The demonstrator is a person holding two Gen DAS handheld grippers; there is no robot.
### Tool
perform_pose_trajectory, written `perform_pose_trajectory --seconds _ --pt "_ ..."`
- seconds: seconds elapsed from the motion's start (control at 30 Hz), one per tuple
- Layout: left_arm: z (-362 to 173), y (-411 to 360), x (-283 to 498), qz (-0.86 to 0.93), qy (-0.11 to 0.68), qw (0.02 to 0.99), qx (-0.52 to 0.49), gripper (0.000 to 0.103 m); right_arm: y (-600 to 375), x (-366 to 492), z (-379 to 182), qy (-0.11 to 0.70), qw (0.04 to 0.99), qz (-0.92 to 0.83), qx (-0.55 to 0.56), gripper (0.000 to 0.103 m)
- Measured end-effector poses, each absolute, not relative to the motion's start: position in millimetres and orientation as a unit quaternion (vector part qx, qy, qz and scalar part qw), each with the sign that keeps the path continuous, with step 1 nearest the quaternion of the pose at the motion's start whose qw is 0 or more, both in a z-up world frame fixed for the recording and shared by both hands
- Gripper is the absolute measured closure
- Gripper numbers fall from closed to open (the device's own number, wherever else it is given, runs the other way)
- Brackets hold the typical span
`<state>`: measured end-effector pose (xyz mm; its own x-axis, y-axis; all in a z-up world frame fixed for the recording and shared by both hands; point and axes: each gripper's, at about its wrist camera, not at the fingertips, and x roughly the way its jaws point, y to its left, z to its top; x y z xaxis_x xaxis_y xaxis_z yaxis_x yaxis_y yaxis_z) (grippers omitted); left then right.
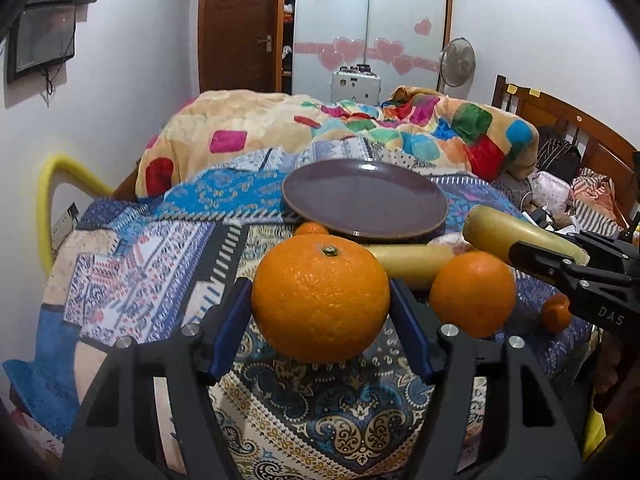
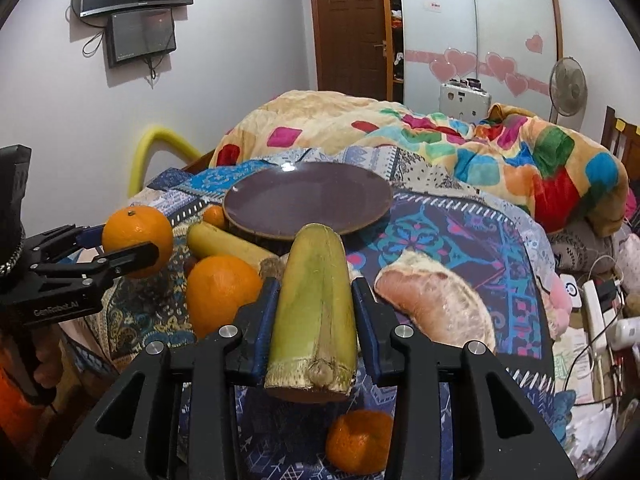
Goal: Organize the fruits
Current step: 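Set the orange on the brown plate with the left tool while the right tool sets the shoot there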
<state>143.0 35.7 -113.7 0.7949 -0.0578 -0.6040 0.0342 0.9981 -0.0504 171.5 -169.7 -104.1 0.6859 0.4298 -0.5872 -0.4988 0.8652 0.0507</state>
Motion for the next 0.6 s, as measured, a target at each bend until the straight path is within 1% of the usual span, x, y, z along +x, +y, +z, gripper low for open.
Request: perform_pose_trajectory --seconds 0.33,0.6 --pt "-78 33 160 -0.027 0.287 0.958 -0.001 0.035 -173 179 -74 0.269 0.93 0.246 -0.055 0.069" --pt "-57 33 189 -0.031 0.275 0.961 0.0 0.035 -175 197 -52 0.243 0.937 0.246 -0.047 0.069"
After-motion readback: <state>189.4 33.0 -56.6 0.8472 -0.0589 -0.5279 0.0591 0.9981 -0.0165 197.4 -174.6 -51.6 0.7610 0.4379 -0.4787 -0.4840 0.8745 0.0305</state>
